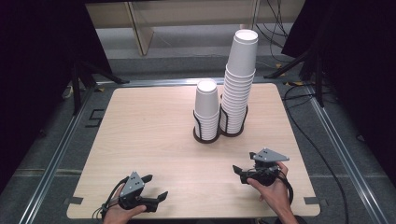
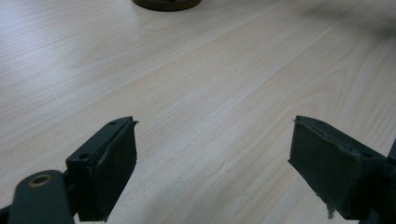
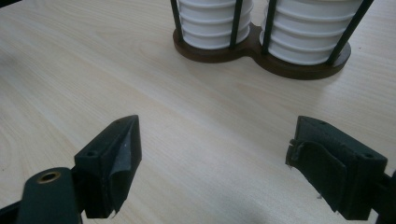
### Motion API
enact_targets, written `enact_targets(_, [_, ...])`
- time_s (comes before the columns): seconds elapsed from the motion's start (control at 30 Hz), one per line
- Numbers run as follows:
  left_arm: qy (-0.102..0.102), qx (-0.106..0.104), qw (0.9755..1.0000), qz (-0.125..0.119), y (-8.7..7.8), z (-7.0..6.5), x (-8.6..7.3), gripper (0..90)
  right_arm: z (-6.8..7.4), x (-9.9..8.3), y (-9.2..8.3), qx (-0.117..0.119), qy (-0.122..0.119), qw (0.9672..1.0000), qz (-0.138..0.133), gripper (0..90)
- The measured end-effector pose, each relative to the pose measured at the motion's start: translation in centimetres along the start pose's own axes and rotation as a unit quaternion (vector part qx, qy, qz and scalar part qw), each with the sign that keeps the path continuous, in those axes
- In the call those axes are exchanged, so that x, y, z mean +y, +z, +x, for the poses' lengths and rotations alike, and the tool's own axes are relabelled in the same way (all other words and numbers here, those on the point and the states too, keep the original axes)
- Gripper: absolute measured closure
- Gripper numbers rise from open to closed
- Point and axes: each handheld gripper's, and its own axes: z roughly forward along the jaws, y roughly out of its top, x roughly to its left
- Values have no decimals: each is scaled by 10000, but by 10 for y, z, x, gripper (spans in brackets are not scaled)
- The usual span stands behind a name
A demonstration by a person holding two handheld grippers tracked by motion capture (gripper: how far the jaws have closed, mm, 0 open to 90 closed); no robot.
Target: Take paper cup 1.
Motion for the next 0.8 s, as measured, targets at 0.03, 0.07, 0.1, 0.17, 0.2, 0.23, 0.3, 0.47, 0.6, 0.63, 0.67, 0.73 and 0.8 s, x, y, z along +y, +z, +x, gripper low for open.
enact_targets(0.03, [131, 11, 9999, 33, -1, 2, 1, 143, 0, 0, 0, -31, -55, 10000, -34, 170])
enact_targets(0.07, [-87, -24, 9999, -58, 0, -1, 0, 143, 0, 0, 0, -61, -63, 9999, -71, 171])
enact_targets(0.1, [-123, -26, 9999, -70, 0, -2, 0, 143, 0, 0, 0, -61, -63, 9999, -71, 171])
enact_targets(0.17, [72, 17, 10000, 50, -1, 1, 1, 143, 0, 0, 0, 10, -4, 10000, -68, 173])
enact_targets(0.2, [46, 15, 10000, 32, -1, 0, 1, 143, -1, 0, 0, -29, -118, 9999, -94, 173])
enact_targets(0.23, [36, 18, 10000, 28, -1, 0, 1, 143, -1, 0, 0, -29, -118, 9999, -94, 173])
enact_targets(0.3, [39, 20, 10000, 21, -1, 0, 1, 143, 0, 1, 1, -22, -85, 10000, -41, 174])
enact_targets(0.47, [-38, -20, 9999, -132, -1, 0, 0, 143, 2, 2, 1, 36, -48, 10000, -50, 173])
enact_targets(0.6, [-76, -9, 9998, -206, -1, -1, 1, 143, 2, 2, 2, 36, -13, 9998, -169, 167])
enact_targets(0.63, [-65, 11, 9998, -211, -1, -1, 1, 143, 2, 3, 2, 65, -116, 9998, -176, 164])
enact_targets(0.67, [-75, 11, 9997, -222, -1, -1, 1, 143, 1, 4, 2, 65, -145, 9997, -195, 164])
enact_targets(0.73, [-76, 11, 9997, -225, -1, -1, 0, 143, 2, 5, 2, 59, -117, 9998, -179, 164])
enact_targets(0.8, [-77, 3, 9997, -231, -1, -1, 0, 143, 3, 9, 2, 42, -141, 9996, -233, 159])
